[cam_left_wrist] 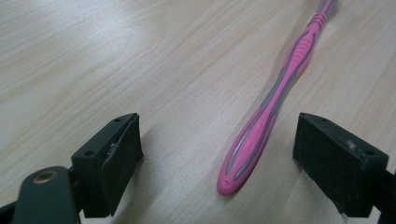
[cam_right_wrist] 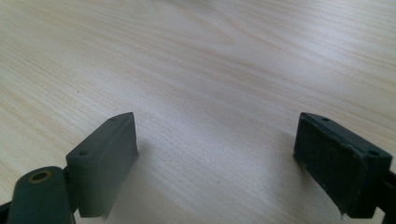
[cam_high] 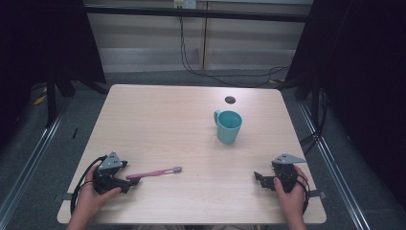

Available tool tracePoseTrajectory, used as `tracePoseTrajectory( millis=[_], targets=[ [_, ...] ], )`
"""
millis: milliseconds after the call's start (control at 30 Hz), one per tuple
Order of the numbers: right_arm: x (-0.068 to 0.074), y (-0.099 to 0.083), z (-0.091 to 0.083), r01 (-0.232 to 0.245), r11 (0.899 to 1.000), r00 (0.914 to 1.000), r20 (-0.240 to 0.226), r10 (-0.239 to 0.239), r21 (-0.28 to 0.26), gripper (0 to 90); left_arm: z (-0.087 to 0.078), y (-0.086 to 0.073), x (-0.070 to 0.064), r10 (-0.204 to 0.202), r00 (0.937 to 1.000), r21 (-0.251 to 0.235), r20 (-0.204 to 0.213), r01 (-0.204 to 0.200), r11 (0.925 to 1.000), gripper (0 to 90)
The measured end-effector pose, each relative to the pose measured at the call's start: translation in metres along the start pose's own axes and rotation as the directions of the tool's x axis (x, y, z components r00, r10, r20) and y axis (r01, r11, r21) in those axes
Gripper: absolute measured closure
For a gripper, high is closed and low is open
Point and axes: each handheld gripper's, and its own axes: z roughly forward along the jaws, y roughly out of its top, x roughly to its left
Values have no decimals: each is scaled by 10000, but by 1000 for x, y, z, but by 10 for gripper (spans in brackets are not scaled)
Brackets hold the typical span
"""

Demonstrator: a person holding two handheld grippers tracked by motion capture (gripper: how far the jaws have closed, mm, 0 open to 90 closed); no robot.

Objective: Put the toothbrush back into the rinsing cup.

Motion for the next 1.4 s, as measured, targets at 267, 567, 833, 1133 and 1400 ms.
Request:
tracePoseTrajectory(
  millis=[267,567,833,1133,1400],
  targets=[
    [0,0,0,30,10000,10000,-43,-30,-6,130,0,0,0,-17,10000,3,-1,17,10000,152],
    [0,0,0,17,10000,10000,-65,-17,11,130,2,15,2,191,9998,1116,106,-202,9935,158],
    [1,0,0,52,10000,9999,-94,-52,11,130,4,38,-7,1500,9879,2535,396,-1551,9548,223],
    [1,0,0,83,10000,9999,-115,-83,-2,130,6,54,-11,2230,9728,3558,631,-2307,9057,356],
    [1,0,0,97,10000,9999,-130,-97,-10,130,8,74,-14,2959,9490,4204,1087,-3136,8514,452]
  ],
)
